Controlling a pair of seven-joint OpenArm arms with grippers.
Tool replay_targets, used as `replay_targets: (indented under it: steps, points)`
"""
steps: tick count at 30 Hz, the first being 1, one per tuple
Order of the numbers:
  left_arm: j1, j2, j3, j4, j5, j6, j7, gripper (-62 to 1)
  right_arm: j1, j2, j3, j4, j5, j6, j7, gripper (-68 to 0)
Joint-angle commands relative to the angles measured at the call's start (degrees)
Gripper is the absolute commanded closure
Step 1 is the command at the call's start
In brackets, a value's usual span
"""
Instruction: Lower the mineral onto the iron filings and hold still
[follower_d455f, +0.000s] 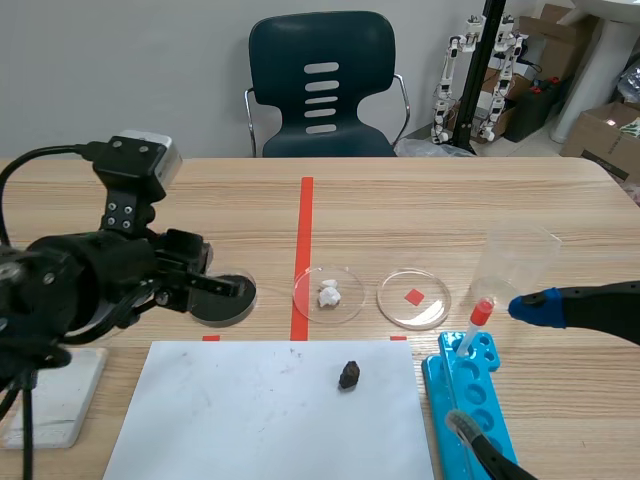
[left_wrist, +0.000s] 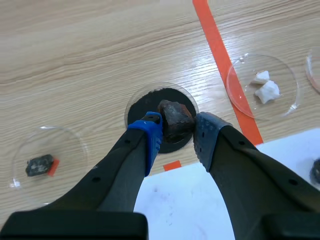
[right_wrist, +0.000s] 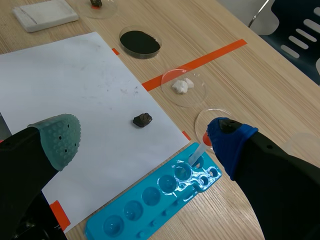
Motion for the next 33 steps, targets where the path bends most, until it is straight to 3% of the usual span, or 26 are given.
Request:
replay_targets:
  steps: [1, 7, 11, 17, 24, 33]
  points:
    - [3.21, -1.42, -0.39, 2.91, 0.07, -1.9, -3.58, -5.9, 0.04, 0.0, 0.04, 0.31, 0.61, -0.02, 0.66, -52.9]
    - [18.88, -4.22, -4.5, 12.41, 0.9, -7.87, -17.79, -5.9, 0.04, 0.0, 0.04, 0.31, 0.61, -0.02, 0.66, -52.9]
    - [28.26, -4.2, -7.74, 16.83, 4.68, -11.1, -22.25, -5.9, 0.04, 0.0, 0.04, 0.31, 0.61, -0.02, 0.66, -52.9]
    - [39.91, -4.17, -11.21, 21.42, 9.9, -11.26, -27.1, -5.9, 0.04, 0.0, 0.04, 0.31, 0.61, -0.02, 0.66, -52.9]
    - [49.7, -3.72, -13.6, 22.91, 18.67, -12.04, -38.18, -6.0, 0.04, 0.0, 0.04, 0.31, 0.61, -0.02, 0.66, -52.9]
    - [50.97, -3.76, -13.75, 22.73, 18.95, -12.02, -38.73, -6.0, 0.04, 0.0, 0.04, 0.31, 0.61, -0.02, 0.66, -52.9]
